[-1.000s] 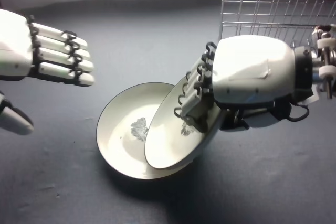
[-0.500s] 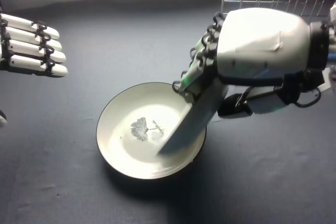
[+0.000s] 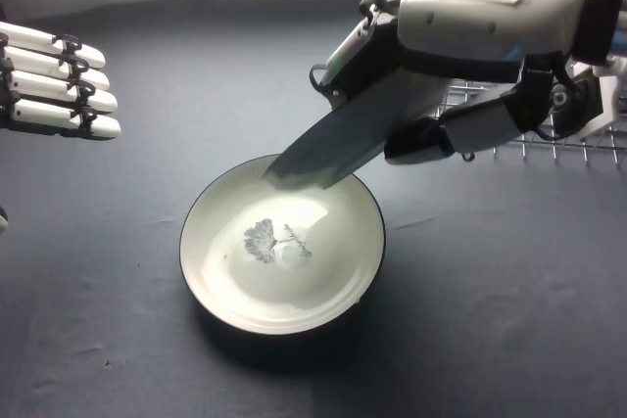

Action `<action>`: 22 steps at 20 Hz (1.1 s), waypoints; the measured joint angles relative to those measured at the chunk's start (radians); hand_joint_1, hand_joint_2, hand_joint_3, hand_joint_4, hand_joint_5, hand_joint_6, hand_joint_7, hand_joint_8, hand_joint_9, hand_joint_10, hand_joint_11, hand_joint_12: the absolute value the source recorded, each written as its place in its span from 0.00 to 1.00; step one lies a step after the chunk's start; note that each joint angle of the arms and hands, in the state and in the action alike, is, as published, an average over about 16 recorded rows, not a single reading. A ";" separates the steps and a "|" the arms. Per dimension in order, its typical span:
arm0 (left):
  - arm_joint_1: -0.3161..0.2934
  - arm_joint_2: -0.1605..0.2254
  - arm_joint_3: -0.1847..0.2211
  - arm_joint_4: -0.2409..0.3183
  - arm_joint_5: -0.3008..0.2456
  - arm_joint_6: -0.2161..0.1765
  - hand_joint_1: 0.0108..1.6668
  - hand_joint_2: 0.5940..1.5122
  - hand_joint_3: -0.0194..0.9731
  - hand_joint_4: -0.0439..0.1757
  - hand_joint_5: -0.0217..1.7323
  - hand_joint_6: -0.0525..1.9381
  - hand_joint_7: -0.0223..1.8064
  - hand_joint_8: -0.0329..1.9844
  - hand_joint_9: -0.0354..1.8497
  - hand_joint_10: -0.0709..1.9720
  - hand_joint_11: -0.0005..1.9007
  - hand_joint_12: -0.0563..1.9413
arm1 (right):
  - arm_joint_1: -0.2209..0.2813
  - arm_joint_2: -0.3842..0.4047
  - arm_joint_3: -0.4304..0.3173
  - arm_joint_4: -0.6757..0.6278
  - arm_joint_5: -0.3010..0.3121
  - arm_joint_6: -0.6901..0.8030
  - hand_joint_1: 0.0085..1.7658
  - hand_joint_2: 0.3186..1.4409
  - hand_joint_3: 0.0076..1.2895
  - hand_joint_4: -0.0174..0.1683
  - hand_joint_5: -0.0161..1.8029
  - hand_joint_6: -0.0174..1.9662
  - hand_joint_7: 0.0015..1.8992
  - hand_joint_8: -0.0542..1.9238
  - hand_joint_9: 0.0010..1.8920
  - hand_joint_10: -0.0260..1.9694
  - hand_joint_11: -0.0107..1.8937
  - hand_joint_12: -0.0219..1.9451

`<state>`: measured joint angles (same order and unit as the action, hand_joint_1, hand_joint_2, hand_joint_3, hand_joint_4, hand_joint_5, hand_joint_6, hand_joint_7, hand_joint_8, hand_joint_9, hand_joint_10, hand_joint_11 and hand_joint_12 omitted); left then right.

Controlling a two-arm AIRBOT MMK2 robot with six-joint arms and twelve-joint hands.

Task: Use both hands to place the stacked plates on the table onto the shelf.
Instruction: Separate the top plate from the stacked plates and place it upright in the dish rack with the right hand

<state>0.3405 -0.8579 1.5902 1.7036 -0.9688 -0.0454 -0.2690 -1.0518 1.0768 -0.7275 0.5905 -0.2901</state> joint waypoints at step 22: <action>-0.010 -0.019 0.058 -0.010 -0.036 -0.009 0.00 0.63 0.03 0.20 0.05 0.03 0.06 0.02 0.06 0.04 0.03 0.06 | 0.030 0.001 -0.031 0.048 -0.033 0.001 0.80 0.61 0.00 0.06 0.45 0.59 0.45 0.55 0.47 0.58 0.42 0.79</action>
<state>0.3302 -0.8765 1.6478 1.6935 -1.0052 -0.0540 -0.2394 -1.0504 1.0460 -0.6795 0.5570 -0.2887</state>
